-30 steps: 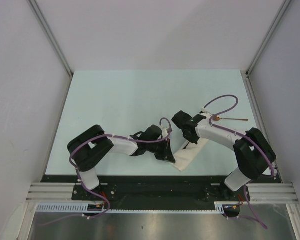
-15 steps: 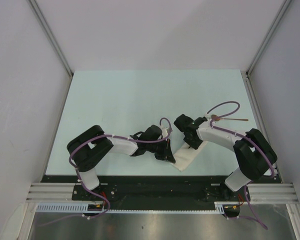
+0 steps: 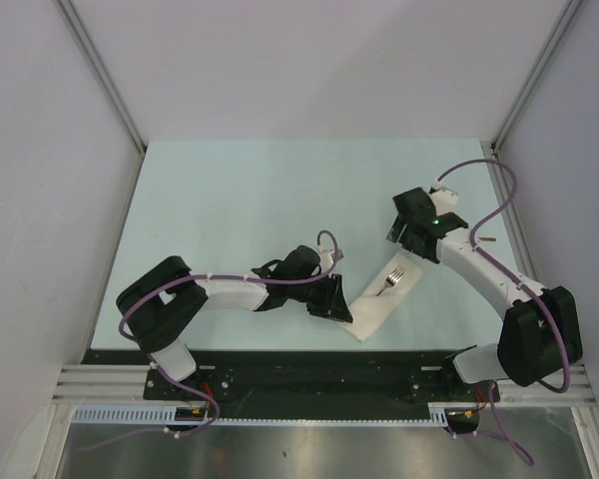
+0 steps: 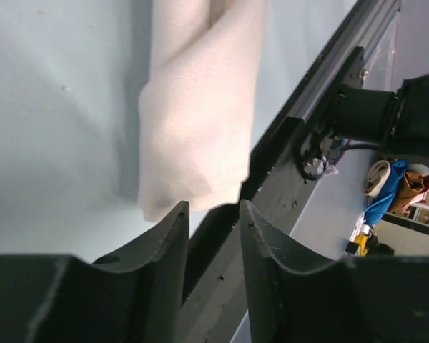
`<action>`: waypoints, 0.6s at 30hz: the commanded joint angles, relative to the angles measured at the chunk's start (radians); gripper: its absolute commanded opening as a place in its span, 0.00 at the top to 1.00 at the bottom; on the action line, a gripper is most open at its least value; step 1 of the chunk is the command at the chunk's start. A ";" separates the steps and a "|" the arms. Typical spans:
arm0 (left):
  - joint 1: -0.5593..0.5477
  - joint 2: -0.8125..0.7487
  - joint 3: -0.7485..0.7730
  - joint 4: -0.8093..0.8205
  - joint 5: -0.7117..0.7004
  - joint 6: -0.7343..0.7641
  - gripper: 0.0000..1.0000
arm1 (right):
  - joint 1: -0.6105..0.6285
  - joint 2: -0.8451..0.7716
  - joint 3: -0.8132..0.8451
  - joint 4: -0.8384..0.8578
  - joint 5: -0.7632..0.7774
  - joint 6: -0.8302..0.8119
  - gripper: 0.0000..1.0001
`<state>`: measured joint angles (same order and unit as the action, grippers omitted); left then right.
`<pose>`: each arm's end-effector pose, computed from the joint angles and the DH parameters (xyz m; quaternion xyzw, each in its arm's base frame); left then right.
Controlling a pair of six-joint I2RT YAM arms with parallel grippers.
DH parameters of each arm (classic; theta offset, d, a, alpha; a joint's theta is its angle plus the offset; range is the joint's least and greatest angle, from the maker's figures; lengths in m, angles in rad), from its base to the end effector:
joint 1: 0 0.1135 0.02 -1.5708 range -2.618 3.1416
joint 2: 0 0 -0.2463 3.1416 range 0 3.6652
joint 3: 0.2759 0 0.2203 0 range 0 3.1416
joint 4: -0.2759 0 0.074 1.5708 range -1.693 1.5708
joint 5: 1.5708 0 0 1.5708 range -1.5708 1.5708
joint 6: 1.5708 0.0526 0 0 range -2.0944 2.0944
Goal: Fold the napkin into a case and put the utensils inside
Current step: Insert the fork into the folded napkin, then pick up the spoon from the corner of the board.
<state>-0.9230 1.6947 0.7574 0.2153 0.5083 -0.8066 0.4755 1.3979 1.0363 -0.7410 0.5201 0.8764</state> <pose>0.1692 -0.2661 0.1433 0.1547 0.8745 -0.4519 0.0842 0.2352 0.0917 0.2305 0.2456 0.9093 -0.0549 0.3314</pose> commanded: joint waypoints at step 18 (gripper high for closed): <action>0.073 -0.199 0.091 -0.208 0.145 0.250 0.59 | -0.604 0.564 0.389 0.151 -0.862 -1.625 0.31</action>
<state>-0.8963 1.5177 0.8642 0.0120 0.5781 -0.5995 -0.1406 1.8759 1.3315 -0.4465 -0.2047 -0.5037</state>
